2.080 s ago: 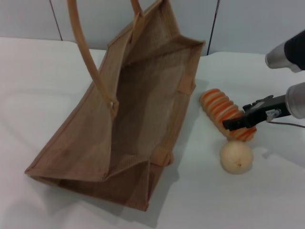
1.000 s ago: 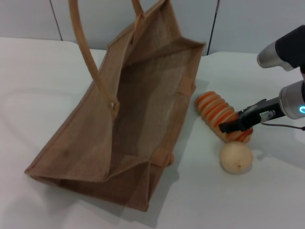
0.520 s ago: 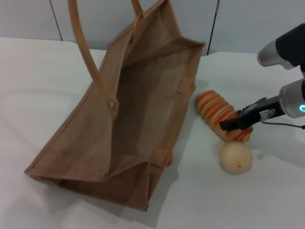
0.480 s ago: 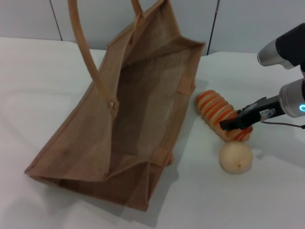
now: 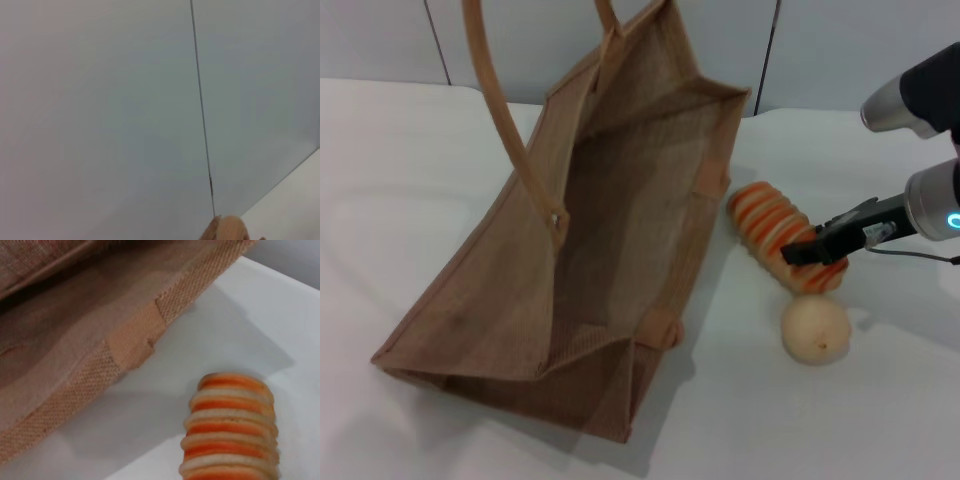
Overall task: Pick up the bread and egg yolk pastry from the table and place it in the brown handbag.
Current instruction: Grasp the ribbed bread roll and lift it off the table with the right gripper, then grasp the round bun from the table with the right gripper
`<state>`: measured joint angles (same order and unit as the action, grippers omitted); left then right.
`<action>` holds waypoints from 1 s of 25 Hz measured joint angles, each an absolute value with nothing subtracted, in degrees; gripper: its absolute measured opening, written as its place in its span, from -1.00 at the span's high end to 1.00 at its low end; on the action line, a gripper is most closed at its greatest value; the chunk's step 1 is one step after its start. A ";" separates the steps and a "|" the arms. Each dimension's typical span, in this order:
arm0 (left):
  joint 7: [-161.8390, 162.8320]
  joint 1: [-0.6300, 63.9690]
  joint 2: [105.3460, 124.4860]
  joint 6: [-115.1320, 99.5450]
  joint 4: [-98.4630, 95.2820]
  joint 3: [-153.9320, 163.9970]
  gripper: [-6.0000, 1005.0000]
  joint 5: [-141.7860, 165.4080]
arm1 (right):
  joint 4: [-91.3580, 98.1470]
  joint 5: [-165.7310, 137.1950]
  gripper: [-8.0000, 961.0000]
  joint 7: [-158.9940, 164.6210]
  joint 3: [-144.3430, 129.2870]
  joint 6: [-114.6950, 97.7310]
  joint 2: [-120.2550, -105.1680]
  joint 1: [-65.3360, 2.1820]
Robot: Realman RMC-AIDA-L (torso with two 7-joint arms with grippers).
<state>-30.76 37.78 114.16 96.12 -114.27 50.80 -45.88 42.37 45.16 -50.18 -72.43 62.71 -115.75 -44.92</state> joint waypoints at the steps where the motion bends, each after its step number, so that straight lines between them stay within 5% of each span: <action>1: -30.79 37.75 114.16 96.07 -114.26 50.78 0.76 -45.88 | 42.37 45.16 0.02 -50.18 -72.20 62.73 -115.75 -45.02; 25: -31.27 37.90 113.39 94.96 -111.41 50.01 0.76 -45.73 | 72.91 46.82 0.30 -46.69 -63.74 81.16 -116.43 -37.39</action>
